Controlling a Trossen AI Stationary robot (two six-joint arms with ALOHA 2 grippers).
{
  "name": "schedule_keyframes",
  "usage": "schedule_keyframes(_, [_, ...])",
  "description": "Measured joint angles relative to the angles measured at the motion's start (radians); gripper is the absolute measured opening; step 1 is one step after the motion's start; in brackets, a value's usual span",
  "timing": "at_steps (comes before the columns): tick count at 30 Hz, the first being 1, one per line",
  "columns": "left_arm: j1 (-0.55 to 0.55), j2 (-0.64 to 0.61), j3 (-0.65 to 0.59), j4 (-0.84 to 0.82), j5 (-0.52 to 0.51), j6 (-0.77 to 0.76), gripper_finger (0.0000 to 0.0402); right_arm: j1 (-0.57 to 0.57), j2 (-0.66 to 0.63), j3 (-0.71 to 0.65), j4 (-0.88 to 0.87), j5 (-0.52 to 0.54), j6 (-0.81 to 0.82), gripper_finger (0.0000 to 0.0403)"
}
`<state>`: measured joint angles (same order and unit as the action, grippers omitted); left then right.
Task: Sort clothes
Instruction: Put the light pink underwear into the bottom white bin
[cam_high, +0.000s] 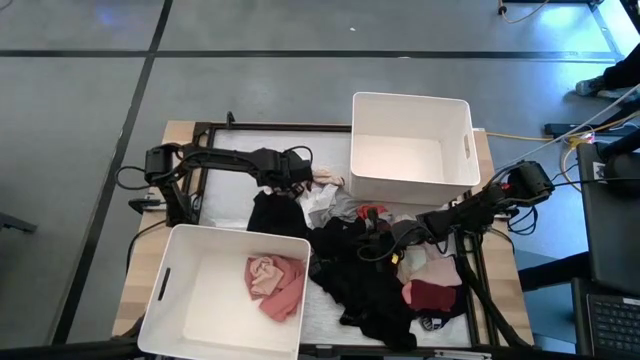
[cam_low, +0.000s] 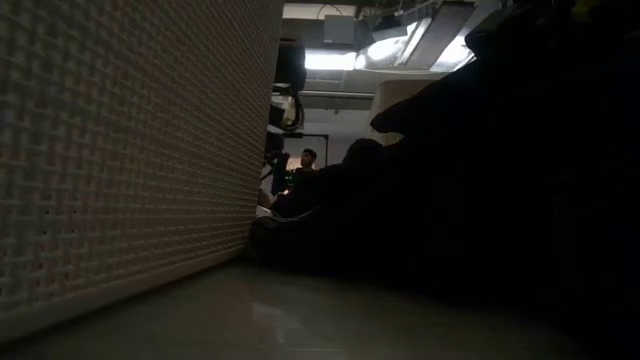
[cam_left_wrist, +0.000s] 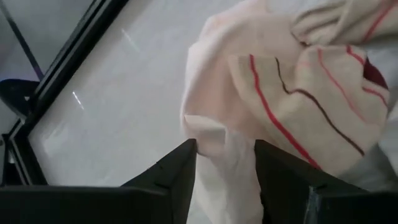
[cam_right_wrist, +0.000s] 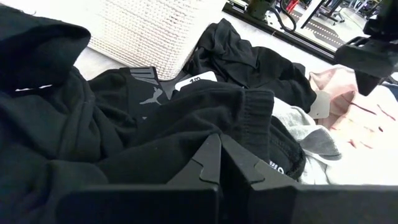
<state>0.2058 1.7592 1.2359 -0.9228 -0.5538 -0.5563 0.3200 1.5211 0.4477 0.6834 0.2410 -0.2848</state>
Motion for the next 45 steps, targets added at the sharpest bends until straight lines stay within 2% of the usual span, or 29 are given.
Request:
schedule_keyframes(3, [0.000, 0.000, -0.002, 0.000, 0.000, 0.025, 0.0118, 0.000, 0.000, 0.000, 0.000, 0.000, 0.000, 0.0005])
schedule_keyframes(9, [0.000, 0.000, -0.003, -0.006, 0.000, 0.105, 0.0025, 0.000, 0.000, 0.000, -0.001, 0.000, 0.000, 0.0005])
schedule_keyframes(11, [-0.001, 0.000, -0.003, -0.007, 0.000, 0.122, 0.0007, 0.000, 0.000, 0.000, -0.004, 0.000, 0.000, 0.0005])
schedule_keyframes(17, [-0.028, -0.006, 0.005, -0.016, -0.004, 0.138, 0.0002, 0.000, 0.000, 0.000, -0.004, 0.000, 0.000, 0.0005])
schedule_keyframes(23, [-0.109, -0.038, 0.091, -0.040, -0.047, 0.147, 0.0002, 0.000, 0.000, 0.000, -0.003, 0.000, 0.000, 0.0005])
schedule_keyframes(39, [-0.253, -0.235, 0.306, -0.029, -0.142, 0.274, 0.0001, 0.000, 0.000, -0.001, -0.005, 0.001, 0.000, 0.0005])
schedule_keyframes(45, [-0.298, -0.304, 0.362, -0.025, -0.146, 0.317, 0.0001, 0.000, 0.000, -0.001, -0.005, 0.001, 0.000, 0.0005])
